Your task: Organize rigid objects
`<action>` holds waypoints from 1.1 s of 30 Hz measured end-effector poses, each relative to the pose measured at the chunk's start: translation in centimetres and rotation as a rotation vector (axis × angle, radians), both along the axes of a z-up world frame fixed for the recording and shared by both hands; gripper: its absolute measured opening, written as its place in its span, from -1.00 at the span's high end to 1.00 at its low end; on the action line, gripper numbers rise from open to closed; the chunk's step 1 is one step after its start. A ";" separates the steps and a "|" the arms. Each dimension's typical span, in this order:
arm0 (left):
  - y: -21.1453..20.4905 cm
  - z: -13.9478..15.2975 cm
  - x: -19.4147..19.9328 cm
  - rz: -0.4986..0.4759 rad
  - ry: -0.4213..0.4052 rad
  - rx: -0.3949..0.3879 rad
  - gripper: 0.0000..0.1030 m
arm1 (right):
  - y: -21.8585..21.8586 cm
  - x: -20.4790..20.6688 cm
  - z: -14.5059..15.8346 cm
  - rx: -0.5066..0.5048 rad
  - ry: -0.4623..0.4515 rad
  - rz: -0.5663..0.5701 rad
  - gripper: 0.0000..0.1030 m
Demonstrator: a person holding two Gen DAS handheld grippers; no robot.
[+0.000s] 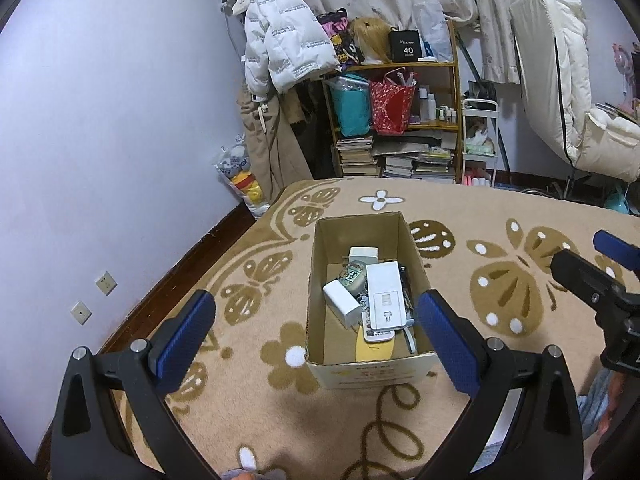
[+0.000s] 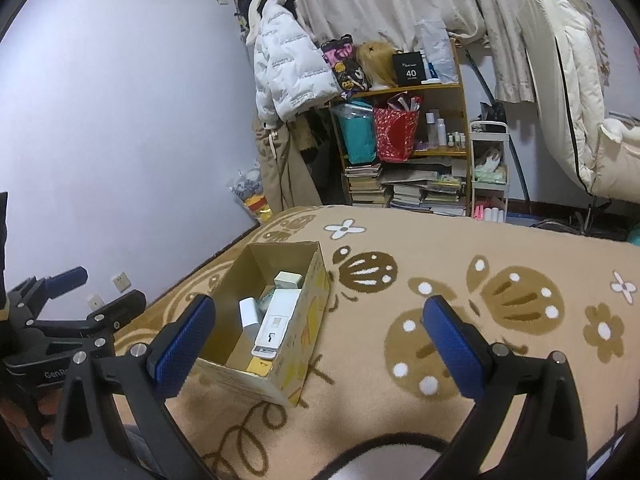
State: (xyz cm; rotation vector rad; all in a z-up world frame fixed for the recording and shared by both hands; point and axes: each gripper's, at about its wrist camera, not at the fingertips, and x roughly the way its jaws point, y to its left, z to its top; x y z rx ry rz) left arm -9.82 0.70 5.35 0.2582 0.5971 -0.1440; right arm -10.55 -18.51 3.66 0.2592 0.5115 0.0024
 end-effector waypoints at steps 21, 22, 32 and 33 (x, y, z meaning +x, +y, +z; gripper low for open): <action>-1.0 -2.5 0.8 0.000 0.031 0.027 -0.95 | -1.2 0.2 -2.8 -0.036 0.034 -0.032 -1.00; -1.1 -2.6 0.9 0.000 0.033 0.032 -0.95 | -1.2 0.2 -2.9 -0.036 0.035 -0.033 -1.00; -1.3 -3.3 1.6 0.015 0.050 0.047 -0.95 | -1.0 0.6 -3.3 -0.037 0.049 -0.031 -1.00; -1.3 -3.3 1.6 0.014 0.051 0.049 -0.95 | -1.0 0.6 -3.3 -0.037 0.047 -0.032 -1.00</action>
